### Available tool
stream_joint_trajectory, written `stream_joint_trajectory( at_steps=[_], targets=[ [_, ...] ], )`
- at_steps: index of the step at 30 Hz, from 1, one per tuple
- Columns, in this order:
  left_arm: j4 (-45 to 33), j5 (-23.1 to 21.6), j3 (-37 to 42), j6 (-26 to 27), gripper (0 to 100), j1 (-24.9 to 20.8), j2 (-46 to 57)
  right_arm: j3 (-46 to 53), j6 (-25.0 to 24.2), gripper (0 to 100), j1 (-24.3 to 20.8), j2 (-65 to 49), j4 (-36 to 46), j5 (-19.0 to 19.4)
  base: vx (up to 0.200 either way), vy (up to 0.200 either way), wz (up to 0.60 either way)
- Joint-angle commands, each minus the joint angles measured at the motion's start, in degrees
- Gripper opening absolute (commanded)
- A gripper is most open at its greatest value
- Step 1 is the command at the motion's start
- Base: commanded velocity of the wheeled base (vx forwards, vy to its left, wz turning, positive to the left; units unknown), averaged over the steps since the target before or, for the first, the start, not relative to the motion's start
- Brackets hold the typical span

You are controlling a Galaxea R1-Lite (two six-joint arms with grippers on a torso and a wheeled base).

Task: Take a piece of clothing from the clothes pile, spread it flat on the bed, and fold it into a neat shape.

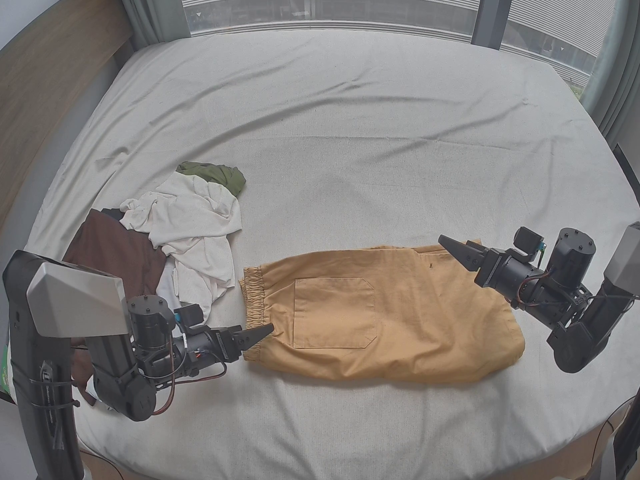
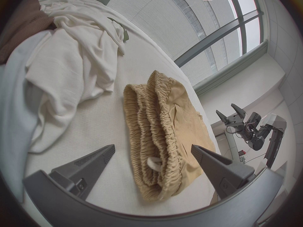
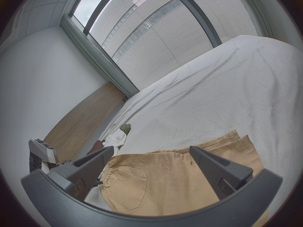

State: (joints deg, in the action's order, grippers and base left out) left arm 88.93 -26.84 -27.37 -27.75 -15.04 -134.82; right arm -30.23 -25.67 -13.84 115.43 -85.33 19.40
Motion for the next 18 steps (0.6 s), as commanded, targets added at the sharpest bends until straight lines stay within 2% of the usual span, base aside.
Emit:
stream_joint_trajectory(
  at_steps=[1, 6, 11, 13, 18],
  targets=[
    [-0.1, 1.5, -3.8, -0.5, 100, -1.5, -3.0, 0.2, 0.0, 100, 0.2, -0.1, -0.2, 0.5, 0.0, 0.0, 0.0],
    [-0.1, 4.5, -7.7, -1.8, 100, -3.2, -4.1, 0.3, -0.1, 100, -0.2, 0.1, -0.4, 0.5, 0.0, 0.0, 0.0],
    [-0.1, 4.5, -8.7, -4.8, 100, -3.6, -4.1, 0.3, -0.1, 100, -0.3, 0.1, -0.4, 0.5, 0.0, 0.0, 0.0],
    [-0.1, 4.5, -9.8, -8.6, 100, -4.6, -4.5, 0.3, -0.1, 100, -0.3, 0.1, -0.4, 0.5, 0.0, 0.0, 0.0],
    [-0.1, 4.6, -10.4, -8.9, 100, -5.2, -6.2, 0.4, 0.0, 100, -0.3, 0.1, -0.4, 0.5, 0.0, 0.0, 0.0]
  ],
)
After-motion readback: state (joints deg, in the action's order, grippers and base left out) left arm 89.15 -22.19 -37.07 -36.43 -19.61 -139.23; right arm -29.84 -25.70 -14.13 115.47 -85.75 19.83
